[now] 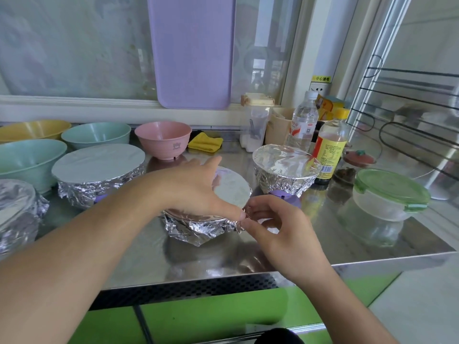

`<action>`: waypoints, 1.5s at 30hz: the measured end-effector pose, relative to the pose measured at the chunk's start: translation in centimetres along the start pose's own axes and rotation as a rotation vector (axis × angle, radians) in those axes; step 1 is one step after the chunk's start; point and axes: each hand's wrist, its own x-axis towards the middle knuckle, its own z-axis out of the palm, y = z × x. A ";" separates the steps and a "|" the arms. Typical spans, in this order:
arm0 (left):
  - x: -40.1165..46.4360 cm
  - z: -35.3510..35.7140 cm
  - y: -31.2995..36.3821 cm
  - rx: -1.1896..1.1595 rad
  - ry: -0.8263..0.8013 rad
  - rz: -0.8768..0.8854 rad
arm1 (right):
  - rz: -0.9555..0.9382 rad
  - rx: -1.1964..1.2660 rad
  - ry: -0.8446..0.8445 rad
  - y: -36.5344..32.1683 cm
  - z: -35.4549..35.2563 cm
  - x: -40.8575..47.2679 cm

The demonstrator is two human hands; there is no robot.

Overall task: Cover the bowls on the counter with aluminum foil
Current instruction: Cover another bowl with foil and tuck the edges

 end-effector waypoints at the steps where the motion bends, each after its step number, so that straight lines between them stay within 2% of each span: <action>1: 0.0 0.0 -0.1 -0.002 0.003 0.008 | 0.001 -0.012 0.000 0.0 0.0 0.0; 5: -0.2 0.2 -0.3 -0.004 0.030 0.053 | 0.019 -0.043 0.037 -0.2 0.4 0.0; 13: -0.4 0.4 -0.4 0.008 0.036 0.051 | -0.188 -0.249 0.126 0.7 1.1 0.5; 16: -0.6 0.4 -0.5 0.003 0.029 0.058 | -0.084 -0.183 0.060 0.9 0.7 1.0; 20: -0.3 0.5 -0.8 -0.007 0.045 0.081 | 0.097 0.045 -0.092 0.4 -0.3 2.4; 22: -0.4 0.4 -0.8 -0.013 0.047 0.103 | 0.125 0.044 -0.140 0.0 -0.5 3.0; 25: -0.8 0.1 -0.6 -0.039 0.044 0.133 | 0.124 -0.058 -0.152 -0.1 -0.6 3.8; 30: -0.9 0.1 -1.1 -0.049 0.044 0.151 | 0.086 -0.221 -0.074 -0.1 -0.5 4.4; 34: -0.9 0.1 -1.1 -0.037 0.050 0.146 | -0.031 -0.481 0.002 0.0 -1.1 4.0; 36: -1.1 0.1 -1.1 -0.038 0.040 0.127 | -0.079 -0.442 0.137 -0.3 -1.5 3.7; 38: -1.3 0.2 -1.0 -0.048 0.038 0.110 | -0.060 -0.287 0.236 -1.2 -1.6 3.1; 39: -1.3 0.3 -1.0 -0.050 0.041 0.106 | -0.051 -0.225 0.219 -1.5 -1.3 2.8; 43: -1.4 0.5 -0.9 -0.043 0.073 0.117 | -0.092 -0.128 -0.019 -2.0 1.0 1.5; 45: -1.4 0.6 -1.0 -0.041 0.084 0.128 | -0.093 -0.143 0.013 -1.7 1.0 1.3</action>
